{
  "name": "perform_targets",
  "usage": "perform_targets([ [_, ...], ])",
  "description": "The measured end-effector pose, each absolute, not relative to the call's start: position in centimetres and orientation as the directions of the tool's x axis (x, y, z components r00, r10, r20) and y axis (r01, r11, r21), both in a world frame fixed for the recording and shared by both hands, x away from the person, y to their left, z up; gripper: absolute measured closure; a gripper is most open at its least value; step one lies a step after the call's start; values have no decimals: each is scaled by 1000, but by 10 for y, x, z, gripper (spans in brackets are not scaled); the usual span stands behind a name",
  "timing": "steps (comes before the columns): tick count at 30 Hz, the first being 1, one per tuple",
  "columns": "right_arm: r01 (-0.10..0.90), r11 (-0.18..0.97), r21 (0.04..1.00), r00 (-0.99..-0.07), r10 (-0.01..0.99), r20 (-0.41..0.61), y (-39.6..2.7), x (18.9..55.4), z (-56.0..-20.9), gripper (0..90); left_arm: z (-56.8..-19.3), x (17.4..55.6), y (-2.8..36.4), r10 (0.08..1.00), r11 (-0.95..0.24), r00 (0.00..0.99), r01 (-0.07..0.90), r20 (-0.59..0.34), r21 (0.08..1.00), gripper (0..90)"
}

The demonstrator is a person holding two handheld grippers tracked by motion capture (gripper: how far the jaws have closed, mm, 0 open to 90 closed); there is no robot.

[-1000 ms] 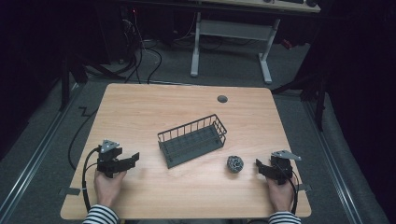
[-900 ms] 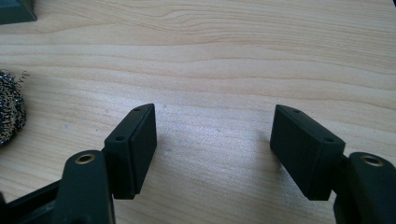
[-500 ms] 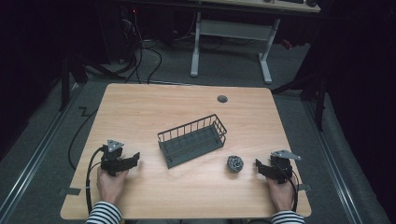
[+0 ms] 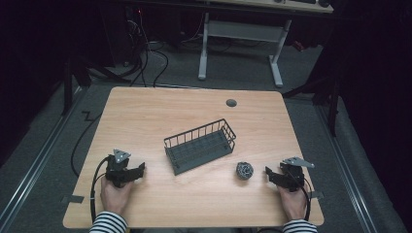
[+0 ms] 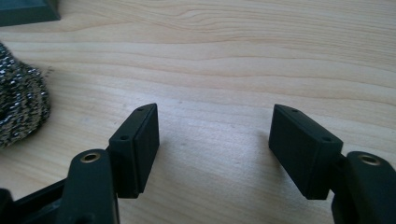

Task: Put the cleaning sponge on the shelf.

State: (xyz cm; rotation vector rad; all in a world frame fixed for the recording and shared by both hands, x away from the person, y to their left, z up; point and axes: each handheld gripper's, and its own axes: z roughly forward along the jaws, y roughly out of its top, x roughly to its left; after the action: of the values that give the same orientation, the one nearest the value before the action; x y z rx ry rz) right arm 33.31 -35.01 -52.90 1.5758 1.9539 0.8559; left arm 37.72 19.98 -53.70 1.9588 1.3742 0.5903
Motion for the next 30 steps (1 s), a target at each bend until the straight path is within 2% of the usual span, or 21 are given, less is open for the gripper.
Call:
perform_targets([
  [12, 603, 212, 769, -340, 940, 8, -331, 303, -507, 318, -537, 378, 200, 936, -227, 351, 639, -16, 735, 214],
  [21, 566, 240, 788, -441, 896, 44, -310, 281, -494, 289, -537, 378, 200, 935, -229, 355, 639, -17, 734, 203],
  [30, 534, 290, 794, -521, 853, 38, -286, 283, -488, 246, -537, 378, 199, 935, -229, 355, 639, -17, 734, 201],
])
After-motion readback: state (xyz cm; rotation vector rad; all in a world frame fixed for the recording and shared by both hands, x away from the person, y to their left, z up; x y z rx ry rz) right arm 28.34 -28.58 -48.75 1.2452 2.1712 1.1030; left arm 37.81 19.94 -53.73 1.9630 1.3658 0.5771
